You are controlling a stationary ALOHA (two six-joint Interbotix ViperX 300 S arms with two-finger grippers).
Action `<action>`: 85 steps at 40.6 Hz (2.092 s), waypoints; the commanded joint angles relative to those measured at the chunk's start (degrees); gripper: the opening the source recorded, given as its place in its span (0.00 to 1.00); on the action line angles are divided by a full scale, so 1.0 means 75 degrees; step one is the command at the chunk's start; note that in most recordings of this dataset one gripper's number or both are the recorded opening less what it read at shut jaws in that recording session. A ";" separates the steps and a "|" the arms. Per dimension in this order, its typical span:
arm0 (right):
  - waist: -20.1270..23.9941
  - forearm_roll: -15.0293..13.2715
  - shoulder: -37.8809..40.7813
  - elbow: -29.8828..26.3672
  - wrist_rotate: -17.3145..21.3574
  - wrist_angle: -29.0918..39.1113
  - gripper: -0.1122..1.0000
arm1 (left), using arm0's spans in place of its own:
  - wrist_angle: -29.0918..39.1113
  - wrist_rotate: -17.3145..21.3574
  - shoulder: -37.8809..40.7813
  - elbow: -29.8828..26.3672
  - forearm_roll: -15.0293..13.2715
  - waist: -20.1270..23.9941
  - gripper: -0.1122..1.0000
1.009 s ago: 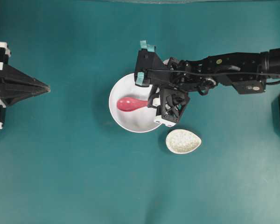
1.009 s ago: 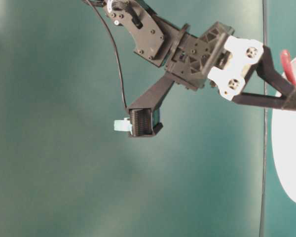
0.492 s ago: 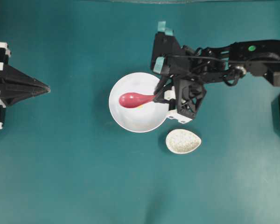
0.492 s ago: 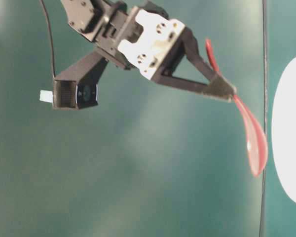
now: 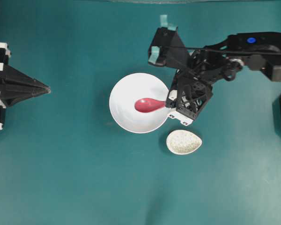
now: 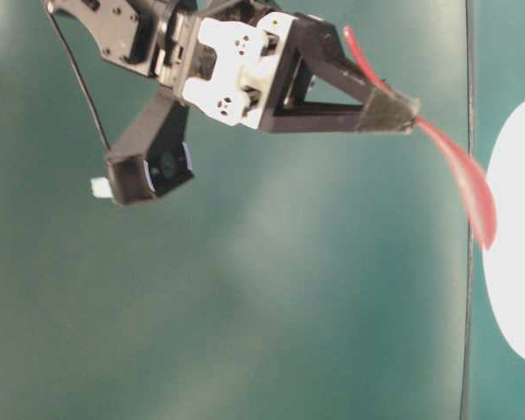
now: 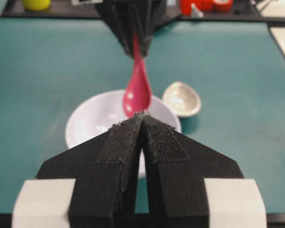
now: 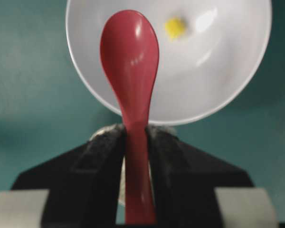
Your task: Scoop the yellow hexagonal prism block from the bowl with a spoon using the right arm.
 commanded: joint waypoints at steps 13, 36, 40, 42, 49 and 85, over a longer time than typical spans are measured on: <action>0.0000 -0.0410 0.0797 -0.1570 0.0492 0.2285 0.29 | -0.0070 -0.0012 0.0059 -0.0141 0.0012 0.0000 0.10; 0.0000 -0.0902 0.1547 -0.2250 0.0668 0.2965 0.29 | -0.0082 -0.0012 0.0047 -0.0141 0.0012 0.0000 0.10; 0.0000 -0.1066 0.1594 -0.2250 0.0668 0.2965 0.29 | -0.0082 -0.0012 0.0047 -0.0141 0.0012 0.0000 0.10; 0.0000 -0.1137 0.1629 -0.2250 0.0668 0.2941 0.29 | -0.0082 -0.0012 0.0047 -0.0141 0.0012 0.0000 0.10; -0.0012 -0.1219 0.1688 -0.2250 0.0656 0.2801 0.29 | -0.0082 -0.0012 0.0047 -0.0141 0.0012 0.0000 0.10; -0.0012 -0.1207 0.2238 -0.2238 0.0492 0.1992 0.29 | -0.0035 -0.0012 0.0012 -0.0152 0.0012 0.0012 0.10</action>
